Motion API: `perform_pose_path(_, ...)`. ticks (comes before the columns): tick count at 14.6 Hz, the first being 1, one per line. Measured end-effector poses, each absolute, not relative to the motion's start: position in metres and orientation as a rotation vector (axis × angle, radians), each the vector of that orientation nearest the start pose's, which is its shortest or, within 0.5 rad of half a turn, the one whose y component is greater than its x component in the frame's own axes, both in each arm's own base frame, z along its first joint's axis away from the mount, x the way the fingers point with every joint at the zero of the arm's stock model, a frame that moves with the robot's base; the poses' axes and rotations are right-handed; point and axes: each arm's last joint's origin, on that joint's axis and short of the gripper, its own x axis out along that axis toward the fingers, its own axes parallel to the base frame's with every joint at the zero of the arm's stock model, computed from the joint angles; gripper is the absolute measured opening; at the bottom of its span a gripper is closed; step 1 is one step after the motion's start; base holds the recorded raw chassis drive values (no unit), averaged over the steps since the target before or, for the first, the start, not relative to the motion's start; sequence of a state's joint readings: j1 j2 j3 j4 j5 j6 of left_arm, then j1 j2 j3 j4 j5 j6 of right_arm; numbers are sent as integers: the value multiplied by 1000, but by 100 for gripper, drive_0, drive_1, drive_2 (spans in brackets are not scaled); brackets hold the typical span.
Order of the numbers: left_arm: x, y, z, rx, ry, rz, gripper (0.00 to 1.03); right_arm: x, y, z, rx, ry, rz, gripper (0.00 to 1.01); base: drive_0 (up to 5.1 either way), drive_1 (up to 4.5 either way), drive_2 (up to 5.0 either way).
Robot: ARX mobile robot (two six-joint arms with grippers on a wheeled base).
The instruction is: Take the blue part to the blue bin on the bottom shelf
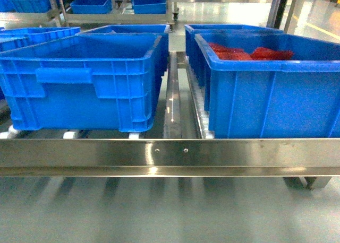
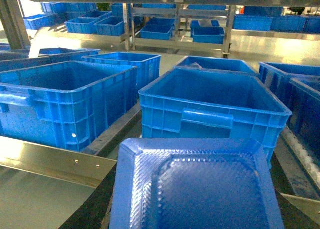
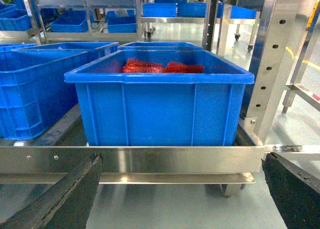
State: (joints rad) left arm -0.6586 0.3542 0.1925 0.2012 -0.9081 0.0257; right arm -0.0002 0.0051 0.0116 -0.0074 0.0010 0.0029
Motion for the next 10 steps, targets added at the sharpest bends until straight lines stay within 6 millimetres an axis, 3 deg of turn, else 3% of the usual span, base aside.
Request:
perform_pose_path(8,100,-49,218,-3,-26,251,43,97,0,167,2,-1,0,98,0,0,0)
perform_pose_path(10,100,-49,218,-4,-27,251,43,97,0,167,2,-2,0,98,-6,420,-432)
